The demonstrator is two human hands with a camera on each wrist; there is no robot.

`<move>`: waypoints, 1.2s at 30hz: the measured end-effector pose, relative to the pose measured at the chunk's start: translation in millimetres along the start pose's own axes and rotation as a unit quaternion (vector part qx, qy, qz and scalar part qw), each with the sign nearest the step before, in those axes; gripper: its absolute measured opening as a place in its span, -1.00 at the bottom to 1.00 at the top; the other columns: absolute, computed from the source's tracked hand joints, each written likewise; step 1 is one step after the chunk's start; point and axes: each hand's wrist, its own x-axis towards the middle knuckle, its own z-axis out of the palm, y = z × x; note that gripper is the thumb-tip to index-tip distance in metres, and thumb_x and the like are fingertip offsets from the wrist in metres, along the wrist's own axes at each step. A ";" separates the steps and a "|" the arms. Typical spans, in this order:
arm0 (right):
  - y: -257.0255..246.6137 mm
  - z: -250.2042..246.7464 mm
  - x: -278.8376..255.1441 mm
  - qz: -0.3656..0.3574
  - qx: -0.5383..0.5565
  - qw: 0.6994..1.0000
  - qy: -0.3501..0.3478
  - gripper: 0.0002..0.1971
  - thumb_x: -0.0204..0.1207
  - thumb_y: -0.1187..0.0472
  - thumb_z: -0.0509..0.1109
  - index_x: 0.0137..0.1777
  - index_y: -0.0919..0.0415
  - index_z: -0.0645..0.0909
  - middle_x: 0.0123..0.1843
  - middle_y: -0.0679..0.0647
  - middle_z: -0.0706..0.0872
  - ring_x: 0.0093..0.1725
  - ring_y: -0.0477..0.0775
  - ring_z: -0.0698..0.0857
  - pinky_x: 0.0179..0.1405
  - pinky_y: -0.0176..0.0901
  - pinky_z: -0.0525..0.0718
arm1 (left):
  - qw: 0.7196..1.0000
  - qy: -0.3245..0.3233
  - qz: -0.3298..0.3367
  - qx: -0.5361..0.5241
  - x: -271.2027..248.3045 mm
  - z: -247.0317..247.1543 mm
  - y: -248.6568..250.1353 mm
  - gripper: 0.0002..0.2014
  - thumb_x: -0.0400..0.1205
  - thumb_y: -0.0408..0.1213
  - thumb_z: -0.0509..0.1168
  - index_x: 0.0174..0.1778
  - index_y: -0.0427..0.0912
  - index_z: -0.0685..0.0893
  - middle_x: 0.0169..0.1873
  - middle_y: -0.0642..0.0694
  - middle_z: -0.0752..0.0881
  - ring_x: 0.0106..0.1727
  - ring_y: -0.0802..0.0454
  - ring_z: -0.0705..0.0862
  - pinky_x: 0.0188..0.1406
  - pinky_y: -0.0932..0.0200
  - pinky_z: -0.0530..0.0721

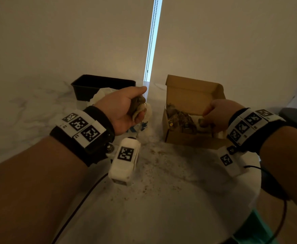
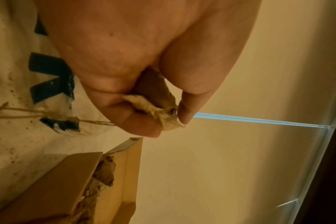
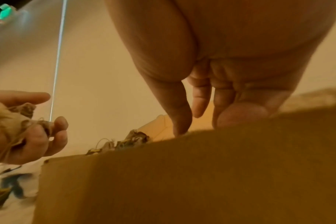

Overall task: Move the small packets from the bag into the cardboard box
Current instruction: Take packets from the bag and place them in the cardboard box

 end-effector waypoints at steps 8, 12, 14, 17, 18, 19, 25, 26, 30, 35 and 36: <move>-25.3 -8.6 5.0 -0.067 0.142 0.984 0.087 -0.87 0.49 0.06 0.50 -0.03 0.04 0.67 -0.16 -0.05 0.63 -0.27 -0.07 0.58 -0.41 -0.21 0.45 | 0.998 -0.001 -0.026 -0.062 -0.6 -2.1 4.9 -0.58 0.70 0.09 0.27 -0.15 -0.26 0.64 -0.39 -0.15 0.63 -0.33 0.00 0.62 -0.51 0.25 0.68; -68.0 3.6 -3.4 -0.115 0.374 0.920 0.013 -0.86 0.51 0.10 0.49 -0.12 0.15 0.66 -0.32 0.03 0.64 -0.40 0.01 0.57 -0.46 -0.18 0.56 | 0.997 0.006 -0.026 -0.076 0.4 -4.5 7.8 -0.61 0.69 0.05 0.30 -0.06 -0.28 0.66 -0.37 -0.15 0.65 -0.36 0.01 0.64 -0.45 0.23 0.71; -91.2 13.4 -8.4 -0.127 0.451 0.882 -0.046 -0.83 0.52 0.11 0.49 -0.09 0.22 0.68 -0.30 0.07 0.65 -0.33 0.06 0.57 -0.41 -0.12 0.58 | 0.996 0.004 -0.021 -0.088 1.8 -6.4 9.1 -0.65 0.67 0.00 0.33 -0.02 -0.29 0.66 -0.37 -0.14 0.64 -0.38 0.03 0.63 -0.40 0.23 0.73; -113.1 26.5 -11.5 -0.122 0.543 0.822 -0.119 -0.78 0.55 0.07 0.46 -0.04 0.24 0.66 -0.36 0.05 0.59 -0.40 0.00 0.52 -0.48 -0.16 0.48 | 0.995 0.004 0.006 -0.096 6.8 -9.2 9.4 -0.70 0.68 -0.10 0.34 0.12 -0.29 0.63 -0.34 -0.12 0.61 -0.38 0.04 0.60 -0.38 0.20 0.72; -115.8 29.9 -11.5 -0.123 0.563 0.806 -0.135 -0.76 0.55 0.04 0.45 -0.04 0.23 0.65 -0.37 0.04 0.57 -0.42 -0.02 0.51 -0.49 -0.17 0.45 | 0.995 0.008 0.017 -0.093 8.1 -9.5 8.9 -0.73 0.67 -0.15 0.34 0.15 -0.28 0.63 -0.33 -0.11 0.60 -0.39 0.04 0.60 -0.40 0.19 0.71; -116.1 33.7 -11.0 -0.126 0.579 0.792 -0.148 -0.74 0.53 0.00 0.45 -0.05 0.23 0.64 -0.37 0.03 0.55 -0.43 -0.03 0.51 -0.49 -0.18 0.44 | 0.996 0.012 0.028 -0.090 9.3 -10.0 8.4 -0.77 0.67 -0.20 0.33 0.13 -0.28 0.64 -0.33 -0.11 0.60 -0.39 0.04 0.61 -0.41 0.18 0.71; -106.9 54.7 -13.0 -0.144 0.596 0.769 -0.180 -0.71 0.42 -0.03 0.51 -0.11 0.19 0.61 -0.33 0.06 0.57 -0.40 -0.01 0.53 -0.51 -0.20 0.51 | 0.997 0.011 0.080 -0.020 18.4 -10.2 0.7 -0.86 0.69 -0.46 0.18 -0.16 -0.35 0.59 -0.34 -0.19 0.65 -0.36 0.01 0.68 -0.30 0.13 0.71; -106.8 56.3 -13.3 -0.147 0.597 0.768 -0.177 -0.74 0.44 0.01 0.51 -0.12 0.19 0.59 -0.33 0.06 0.57 -0.40 -0.01 0.53 -0.52 -0.20 0.52 | 0.996 0.009 0.086 -0.007 18.8 -9.5 -0.6 -0.82 0.69 -0.47 0.16 -0.22 -0.33 0.58 -0.36 -0.19 0.64 -0.34 -0.01 0.66 -0.28 0.11 0.68; -103.6 60.0 -12.4 -0.157 0.599 0.766 -0.172 -0.87 0.49 0.22 0.49 -0.20 0.23 0.61 -0.39 0.06 0.59 -0.43 -0.03 0.56 -0.52 -0.20 0.56 | 0.993 0.037 0.113 -0.011 17.5 -0.2 -3.2 -0.72 0.71 -0.50 0.11 -0.27 -0.24 0.61 -0.31 -0.18 0.59 -0.27 -0.01 0.62 -0.23 0.06 0.67; -102.3 63.0 -14.3 -0.138 0.621 0.753 -0.167 -0.92 0.57 0.32 0.41 -0.16 0.28 0.66 -0.38 0.11 0.69 -0.41 0.01 0.65 -0.52 -0.17 0.65 | 0.989 0.062 0.119 -0.054 14.5 4.0 -2.1 -0.73 0.75 -0.48 0.09 -0.22 -0.23 0.61 -0.31 -0.17 0.61 -0.28 -0.02 0.63 -0.31 0.09 0.78; -103.0 62.7 -14.3 -0.135 0.627 0.749 -0.165 -0.91 0.58 0.32 0.40 -0.15 0.29 0.66 -0.37 0.11 0.70 -0.40 0.01 0.67 -0.51 -0.17 0.66 | 0.989 0.064 0.120 -0.061 13.2 4.0 -1.0 -0.74 0.75 -0.46 0.10 -0.20 -0.23 0.61 -0.30 -0.17 0.62 -0.27 -0.03 0.64 -0.29 0.07 0.78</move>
